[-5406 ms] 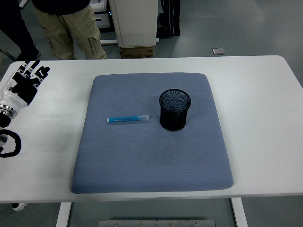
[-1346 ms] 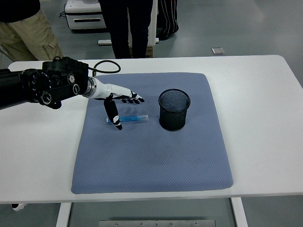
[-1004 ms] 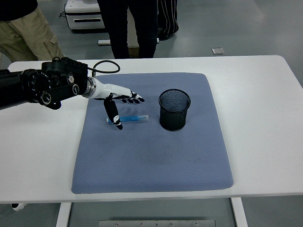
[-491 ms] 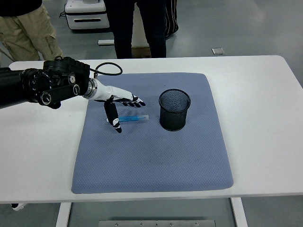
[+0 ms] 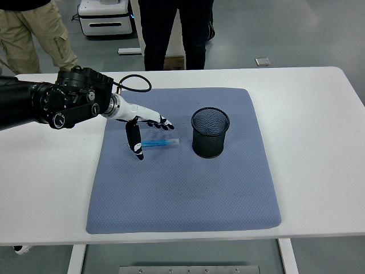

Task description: Left hand places marker in pen holder

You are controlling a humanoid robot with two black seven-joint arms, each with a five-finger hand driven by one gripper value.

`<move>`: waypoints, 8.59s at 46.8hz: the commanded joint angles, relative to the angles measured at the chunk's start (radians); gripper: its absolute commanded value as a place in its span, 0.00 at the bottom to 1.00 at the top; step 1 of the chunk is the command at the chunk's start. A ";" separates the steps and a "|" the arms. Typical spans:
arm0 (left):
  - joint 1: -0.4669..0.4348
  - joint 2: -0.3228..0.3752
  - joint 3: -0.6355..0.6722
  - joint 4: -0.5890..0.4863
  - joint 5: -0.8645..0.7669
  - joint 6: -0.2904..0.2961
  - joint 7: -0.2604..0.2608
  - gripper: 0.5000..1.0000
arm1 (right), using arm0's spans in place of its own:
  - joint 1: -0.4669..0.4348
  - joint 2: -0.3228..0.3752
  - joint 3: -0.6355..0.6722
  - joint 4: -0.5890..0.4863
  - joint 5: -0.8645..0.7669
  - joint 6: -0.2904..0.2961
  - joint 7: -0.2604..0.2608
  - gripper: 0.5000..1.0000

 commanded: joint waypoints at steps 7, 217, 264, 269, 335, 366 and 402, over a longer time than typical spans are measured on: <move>0.003 -0.012 0.000 0.001 -0.001 0.000 0.002 1.00 | 0.000 0.000 0.000 0.000 0.000 0.000 -0.001 1.00; 0.003 -0.074 0.001 0.015 0.216 0.005 0.020 0.11 | 0.000 0.000 0.000 0.000 0.000 0.000 0.000 1.00; -0.008 -0.072 0.001 0.004 0.216 -0.014 0.005 0.34 | 0.000 0.000 0.000 0.000 0.000 0.000 0.000 1.00; -0.008 -0.072 0.001 0.004 0.220 -0.017 0.005 0.33 | 0.000 0.000 0.000 0.000 0.000 0.000 0.000 1.00; -0.026 -0.058 0.001 0.009 0.248 -0.017 0.002 0.00 | 0.000 0.000 0.000 0.000 0.000 0.000 0.000 1.00; -0.023 -0.061 0.000 0.033 0.245 0.005 0.005 0.00 | 0.000 0.000 0.000 0.000 0.000 0.000 0.000 1.00; -0.011 -0.072 0.001 0.040 0.246 0.055 0.021 0.00 | 0.000 0.000 0.000 0.000 0.000 0.000 0.000 1.00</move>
